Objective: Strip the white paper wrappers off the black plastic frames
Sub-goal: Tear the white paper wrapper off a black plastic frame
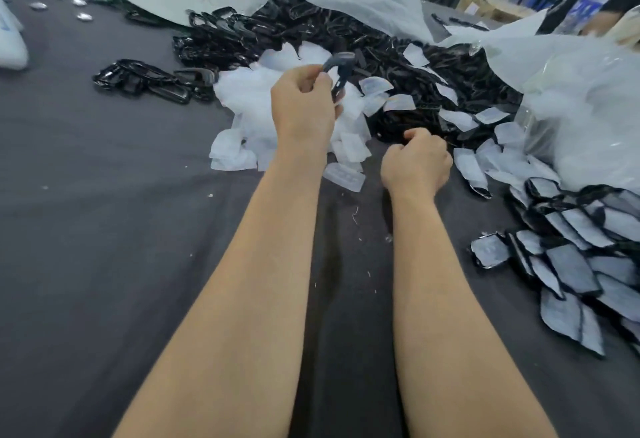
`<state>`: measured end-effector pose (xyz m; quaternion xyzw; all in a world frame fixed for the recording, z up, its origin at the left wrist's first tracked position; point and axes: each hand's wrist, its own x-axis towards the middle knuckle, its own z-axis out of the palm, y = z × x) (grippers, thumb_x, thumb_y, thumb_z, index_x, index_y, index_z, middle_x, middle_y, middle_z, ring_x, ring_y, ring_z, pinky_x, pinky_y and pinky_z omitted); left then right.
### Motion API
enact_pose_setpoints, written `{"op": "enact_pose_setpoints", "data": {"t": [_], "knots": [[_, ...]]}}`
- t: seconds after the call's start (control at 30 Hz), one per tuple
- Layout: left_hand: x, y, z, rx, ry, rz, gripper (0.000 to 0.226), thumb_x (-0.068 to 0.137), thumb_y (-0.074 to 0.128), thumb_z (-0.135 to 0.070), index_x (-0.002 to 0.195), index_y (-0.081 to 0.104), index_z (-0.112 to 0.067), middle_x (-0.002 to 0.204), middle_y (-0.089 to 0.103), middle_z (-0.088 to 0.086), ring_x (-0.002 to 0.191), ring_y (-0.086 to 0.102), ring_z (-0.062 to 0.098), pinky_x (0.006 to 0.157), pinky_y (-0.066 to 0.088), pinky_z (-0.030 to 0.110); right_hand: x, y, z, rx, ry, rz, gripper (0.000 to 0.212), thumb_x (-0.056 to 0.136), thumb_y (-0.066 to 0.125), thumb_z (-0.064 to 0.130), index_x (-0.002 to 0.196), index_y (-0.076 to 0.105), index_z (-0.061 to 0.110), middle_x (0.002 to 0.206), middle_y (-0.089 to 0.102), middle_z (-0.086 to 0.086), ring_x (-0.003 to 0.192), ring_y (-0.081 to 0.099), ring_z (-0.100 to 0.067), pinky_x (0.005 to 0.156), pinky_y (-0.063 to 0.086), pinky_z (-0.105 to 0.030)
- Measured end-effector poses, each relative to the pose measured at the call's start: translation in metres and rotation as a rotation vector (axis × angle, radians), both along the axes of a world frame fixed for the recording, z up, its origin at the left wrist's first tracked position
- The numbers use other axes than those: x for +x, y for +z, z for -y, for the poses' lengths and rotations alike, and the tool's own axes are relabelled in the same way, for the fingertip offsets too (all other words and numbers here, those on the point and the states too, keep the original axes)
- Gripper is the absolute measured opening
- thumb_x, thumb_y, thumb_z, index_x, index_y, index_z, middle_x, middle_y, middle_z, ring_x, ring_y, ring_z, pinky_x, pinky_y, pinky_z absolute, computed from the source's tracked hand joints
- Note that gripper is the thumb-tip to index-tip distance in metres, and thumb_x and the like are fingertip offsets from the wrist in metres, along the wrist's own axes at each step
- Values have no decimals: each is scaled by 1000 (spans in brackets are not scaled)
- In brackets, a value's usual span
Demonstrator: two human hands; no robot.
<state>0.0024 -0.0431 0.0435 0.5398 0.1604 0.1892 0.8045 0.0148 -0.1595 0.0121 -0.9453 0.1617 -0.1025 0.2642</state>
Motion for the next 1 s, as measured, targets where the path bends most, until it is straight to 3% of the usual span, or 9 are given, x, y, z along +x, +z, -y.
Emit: {"op": "enact_pose_setpoints", "data": {"t": [0.17,0.3,0.4,0.57,0.67,0.73,0.83,0.93,1.0], "knots": [[-3,-13,23,159,-121,-104,16,101,36,-12,111,49,-12,87,68,-7,87,54,10,74,42,20,-1,-6,13,-69,-27,-61,36,94,45,12,130,47,15,140,43,-11,131,36,-31,108,27,-43],[-6,-21,27,177,-161,-149,18,102,36,-14,115,48,-14,95,66,-8,68,48,1,59,42,11,-4,-11,15,-9,-15,35,23,96,46,14,116,56,16,127,54,-6,124,43,-28,103,29,-40],[-12,-25,26,165,-107,-150,24,100,41,-11,119,55,-8,79,54,-8,63,45,-1,52,38,6,-8,-14,13,69,18,83,27,96,46,15,123,51,14,125,57,-6,122,46,-28,102,30,-39],[-26,-29,20,-48,-141,-96,19,99,38,-3,96,54,-13,84,62,-1,50,52,0,51,46,14,-3,-11,8,-71,15,-24,41,98,48,37,129,50,12,135,50,-12,129,39,-32,106,28,-42],[-30,-27,19,-247,-145,-104,24,97,33,-1,85,53,-9,83,62,7,56,61,6,57,53,18,-3,-12,6,-74,13,-16,35,97,48,30,128,49,13,134,49,-12,129,38,-32,106,27,-43],[-31,-27,20,-391,-165,-115,25,99,34,-14,84,52,-6,80,61,9,61,63,12,60,53,20,-3,-11,6,-32,12,4,32,96,49,22,127,46,12,133,50,-11,129,38,-31,105,27,-42],[-29,-34,23,-297,-171,-141,34,100,41,-35,83,54,-9,81,63,6,67,62,14,65,53,21,-5,-12,9,40,28,21,32,92,49,12,124,50,14,131,53,-8,127,42,-29,104,28,-39],[-28,-40,28,-107,-151,-121,15,96,51,-8,104,59,2,85,62,5,72,61,10,68,53,16,-10,-14,14,123,74,90,27,92,50,16,117,59,18,123,59,-4,120,48,-25,98,32,-32],[-27,-42,29,-38,-155,-105,27,92,46,8,117,54,3,86,60,3,70,62,4,65,53,11,-13,-11,16,299,105,194,17,92,54,15,107,61,15,106,64,-3,107,57,-21,84,36,-23]]}}
